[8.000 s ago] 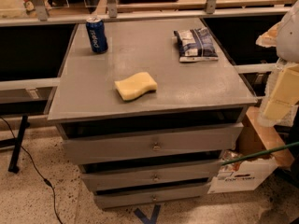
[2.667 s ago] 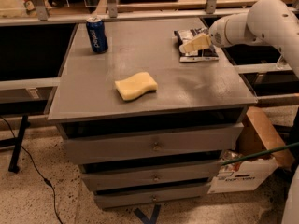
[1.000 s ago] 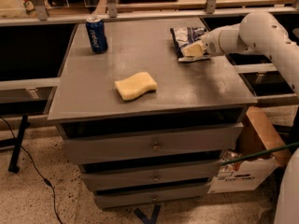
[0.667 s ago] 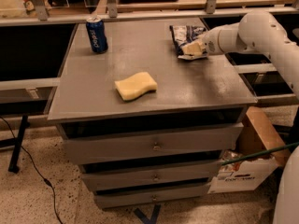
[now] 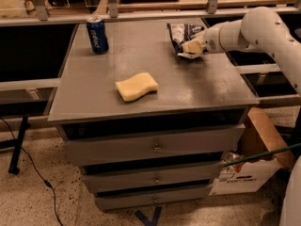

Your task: Move blue chip bag near sponge

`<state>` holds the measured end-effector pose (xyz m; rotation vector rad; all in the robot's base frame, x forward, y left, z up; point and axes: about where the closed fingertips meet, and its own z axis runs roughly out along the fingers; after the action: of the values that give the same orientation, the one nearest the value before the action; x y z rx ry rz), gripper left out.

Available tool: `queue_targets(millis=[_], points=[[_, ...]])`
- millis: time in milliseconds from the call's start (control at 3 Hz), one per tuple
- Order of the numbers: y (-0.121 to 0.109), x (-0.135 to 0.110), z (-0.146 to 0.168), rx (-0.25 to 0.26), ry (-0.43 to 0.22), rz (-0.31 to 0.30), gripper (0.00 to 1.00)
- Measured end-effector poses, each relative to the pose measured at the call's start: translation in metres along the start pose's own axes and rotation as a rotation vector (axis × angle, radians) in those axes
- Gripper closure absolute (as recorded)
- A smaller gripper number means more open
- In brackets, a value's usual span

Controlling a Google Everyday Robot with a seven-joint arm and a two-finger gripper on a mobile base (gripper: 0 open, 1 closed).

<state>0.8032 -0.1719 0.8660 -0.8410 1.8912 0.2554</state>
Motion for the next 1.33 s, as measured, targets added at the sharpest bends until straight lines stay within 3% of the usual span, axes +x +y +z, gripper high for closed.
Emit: queue_targets(millis=[667, 1000, 1333], points=[[0.006, -0.053, -0.035, -0.029, -0.131, -0.102, 1.00], [0.026, -0.081, -0.043, -0.088, -0.192, -0.183, 1.00], [0.062, -0.108, -0.042, -0.201, -0.273, -0.291, 1.00]])
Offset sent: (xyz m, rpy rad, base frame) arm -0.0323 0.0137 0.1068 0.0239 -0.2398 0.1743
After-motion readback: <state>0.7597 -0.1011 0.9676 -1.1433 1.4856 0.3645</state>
